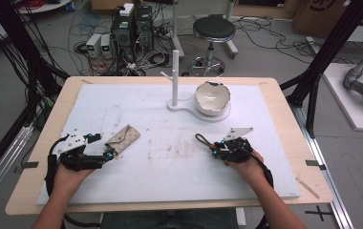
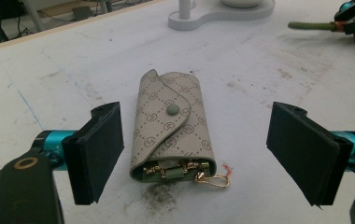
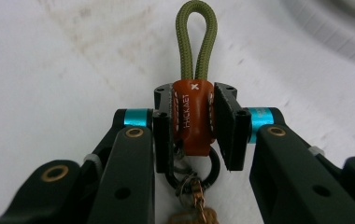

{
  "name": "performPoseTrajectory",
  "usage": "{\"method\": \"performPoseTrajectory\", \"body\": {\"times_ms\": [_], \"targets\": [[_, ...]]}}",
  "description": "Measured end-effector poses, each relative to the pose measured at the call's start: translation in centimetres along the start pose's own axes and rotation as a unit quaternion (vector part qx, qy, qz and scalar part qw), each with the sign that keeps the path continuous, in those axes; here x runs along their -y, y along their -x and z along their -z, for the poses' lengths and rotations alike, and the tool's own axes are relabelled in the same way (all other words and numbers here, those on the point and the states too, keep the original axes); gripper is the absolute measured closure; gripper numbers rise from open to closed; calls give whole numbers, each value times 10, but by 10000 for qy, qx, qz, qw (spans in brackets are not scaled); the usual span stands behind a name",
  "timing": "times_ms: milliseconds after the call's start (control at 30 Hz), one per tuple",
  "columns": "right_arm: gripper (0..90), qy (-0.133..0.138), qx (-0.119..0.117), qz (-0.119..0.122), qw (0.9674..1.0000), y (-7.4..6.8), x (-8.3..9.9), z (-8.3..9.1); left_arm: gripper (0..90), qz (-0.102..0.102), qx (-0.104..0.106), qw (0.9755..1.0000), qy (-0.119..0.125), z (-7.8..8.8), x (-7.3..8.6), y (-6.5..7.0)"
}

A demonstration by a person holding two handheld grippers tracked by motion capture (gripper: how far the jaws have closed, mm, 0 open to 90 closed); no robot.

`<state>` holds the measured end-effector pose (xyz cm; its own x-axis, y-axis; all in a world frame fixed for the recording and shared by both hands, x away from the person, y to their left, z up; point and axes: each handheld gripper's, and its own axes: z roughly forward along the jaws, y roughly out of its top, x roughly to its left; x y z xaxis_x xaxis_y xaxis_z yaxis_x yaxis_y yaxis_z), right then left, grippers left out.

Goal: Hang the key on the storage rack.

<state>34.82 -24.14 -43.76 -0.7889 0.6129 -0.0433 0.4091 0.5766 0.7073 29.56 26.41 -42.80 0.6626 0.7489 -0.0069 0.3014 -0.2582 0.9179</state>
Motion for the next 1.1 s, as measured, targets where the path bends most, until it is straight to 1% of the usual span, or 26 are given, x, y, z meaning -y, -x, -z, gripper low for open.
{"method": "performPoseTrajectory", "body": {"times_ms": [67, 100, 133, 167, 200, 233, 267, 300, 400, 500, 533, 567, 600, 633, 700, 733, 767, 800, 833, 867, 900, 933, 1000, 1033, 1067, 1100], "targets": [[717, 255, 91, -30, 9996, 0, -2, 8, 187, 20, 3, 10000, 9, 0, 0, 0], [717, 255, 91, -30, 9996, 0, -2, 8, 187, 17, 1, 10000, 8, 0, 0, 0], [717, 397, 126, -41, 9991, 0, -5, 12, 187, 9, -15, 10000, 6, 0, 0, -1], [717, 397, 126, -41, 9991, 0, -5, 12, 187, 9, -15, 10000, 6, 0, 0, -1], [718, 490, 184, -27, 9986, -1, -9, 15, 187, 20, -28, 10000, 39, 0, -1, -1], [718, 490, 184, -27, 9986, -1, -9, 15, 187, 20, -28, 10000, 39, 0, -1, -1], [718, 612, 209, -34, 9979, -2, -14, 19, 187, 29, -34, 10000, 51, 0, -1, -1], [718, 612, 209, -34, 9979, -2, -14, 19, 187, 23, -50, 10000, 68, 1, -1, -1], [717, 770, 265, -49, 9967, -2, -24, 25, 187, 36, -51, 9999, 97, 2, -2, 0], [717, 911, 377, -57, 9951, -1, -34, 31, 187, 32, -52, 9999, 113, 3, -2, 1], [717, 980, 464, -28, 9941, 1, -41, 33, 187, 18, -64, 9999, 122, 2, -3, 1], [717, 980, 464, -28, 9941, 1, -41, 33, 187, 18, -64, 9999, 122, 2, -3, 1], [717, 1052, 565, 15, 9928, 2, -51, 36, 187, 24, -57, 9999, 110, 1, -3, 2], [717, 1052, 565, 15, 9928, 2, -51, 36, 187, 24, -57, 9999, 110, 1, -3, 2], [717, 1138, 678, 104, 9911, 3, -61, 39, 187, 7, -47, 9999, 106, 1, -3, 2], [717, 1207, 739, 169, 9898, 4, -72, 41, 187, 13, -44, 9999, 114, 1, -3, 2], [717, 1207, 739, 169, 9898, 4, -72, 41, 187, 3, -51, 9999, 116, 1, -3, 2], [717, 1241, 799, 257, 9887, 4, -84, 41, 187, 12, -46, 9999, 119, 1, -3, 2], [717, 1241, 799, 257, 9887, 4, -84, 41, 187, 16, -50, 9999, 118, 1, -3, 2], [717, 1214, 799, 299, 9889, 4, -90, 41, 187, 20, -54, 9999, 118, 1, -3, 2], [717, 1226, 873, 378, 9879, 4, -96, 40, 187, 16, -64, 9999, 115, 1, -4, 2], [717, 1250, 893, 432, 9872, 5, -102, 40, 187, 25, -58, 9999, 119, 1, -3, 2], [717, 1257, 952, 456, 9864, 5, -119, 39, 187, 7, -32, 10000, 93, -1, -4, 2], [717, 1257, 952, 456, 9864, 5, -119, 39, 187, 7, -32, 10000, 93, -1, -4, 2], [717, 1286, 1030, 544, 9848, 6, -131, 39, 187, 11, -36, 9999, 104, -1, -4, 2], [717, 1286, 1030, 544, 9848, 6, -131, 39, 187, 11, -36, 9999, 104, -1, -4, 2]]}}
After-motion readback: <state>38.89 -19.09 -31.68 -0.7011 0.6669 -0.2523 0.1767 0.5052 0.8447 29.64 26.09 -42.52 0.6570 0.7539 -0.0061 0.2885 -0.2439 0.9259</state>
